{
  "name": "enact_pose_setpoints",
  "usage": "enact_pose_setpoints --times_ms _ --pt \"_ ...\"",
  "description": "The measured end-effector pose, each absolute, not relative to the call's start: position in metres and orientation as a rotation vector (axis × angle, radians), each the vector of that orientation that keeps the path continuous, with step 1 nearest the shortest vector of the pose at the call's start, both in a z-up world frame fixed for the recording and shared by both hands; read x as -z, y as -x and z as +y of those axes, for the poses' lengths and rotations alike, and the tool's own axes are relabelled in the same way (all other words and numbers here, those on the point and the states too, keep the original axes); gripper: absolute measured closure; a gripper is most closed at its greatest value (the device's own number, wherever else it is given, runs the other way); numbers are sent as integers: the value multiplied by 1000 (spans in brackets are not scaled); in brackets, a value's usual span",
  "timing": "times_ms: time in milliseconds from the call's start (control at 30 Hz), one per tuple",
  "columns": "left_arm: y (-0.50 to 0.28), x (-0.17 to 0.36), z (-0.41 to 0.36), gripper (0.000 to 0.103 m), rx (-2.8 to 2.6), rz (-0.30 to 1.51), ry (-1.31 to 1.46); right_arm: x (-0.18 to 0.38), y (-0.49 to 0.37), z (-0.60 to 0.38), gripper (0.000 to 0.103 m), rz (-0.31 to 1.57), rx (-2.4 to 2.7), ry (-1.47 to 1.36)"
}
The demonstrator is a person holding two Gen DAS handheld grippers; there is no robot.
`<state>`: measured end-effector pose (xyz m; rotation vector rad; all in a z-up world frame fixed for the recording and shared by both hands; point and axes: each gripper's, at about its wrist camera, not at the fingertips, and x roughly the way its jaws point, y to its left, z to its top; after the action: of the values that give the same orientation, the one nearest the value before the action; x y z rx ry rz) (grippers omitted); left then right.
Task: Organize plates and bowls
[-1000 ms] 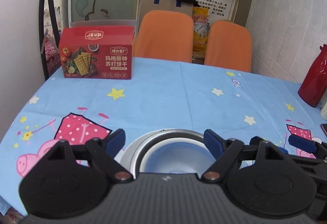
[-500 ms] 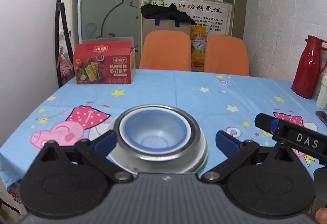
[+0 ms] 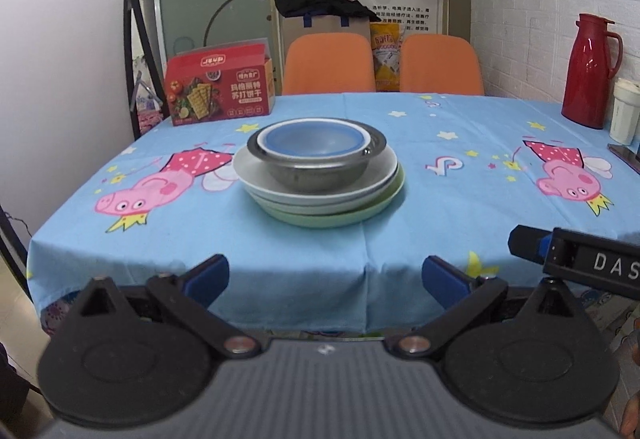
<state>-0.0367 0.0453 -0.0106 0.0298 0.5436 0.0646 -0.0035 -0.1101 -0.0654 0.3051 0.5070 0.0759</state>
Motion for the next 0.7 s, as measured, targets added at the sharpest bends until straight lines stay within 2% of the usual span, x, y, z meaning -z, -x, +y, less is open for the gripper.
enact_pose_setpoints --times_ms 267,700 --pt "39 21 54 1 -98 569 3 83 5 -94 16 532 -25 -185" --pt "37 18 54 1 -112 578 -8 91 4 -99 16 562 -67 -223"
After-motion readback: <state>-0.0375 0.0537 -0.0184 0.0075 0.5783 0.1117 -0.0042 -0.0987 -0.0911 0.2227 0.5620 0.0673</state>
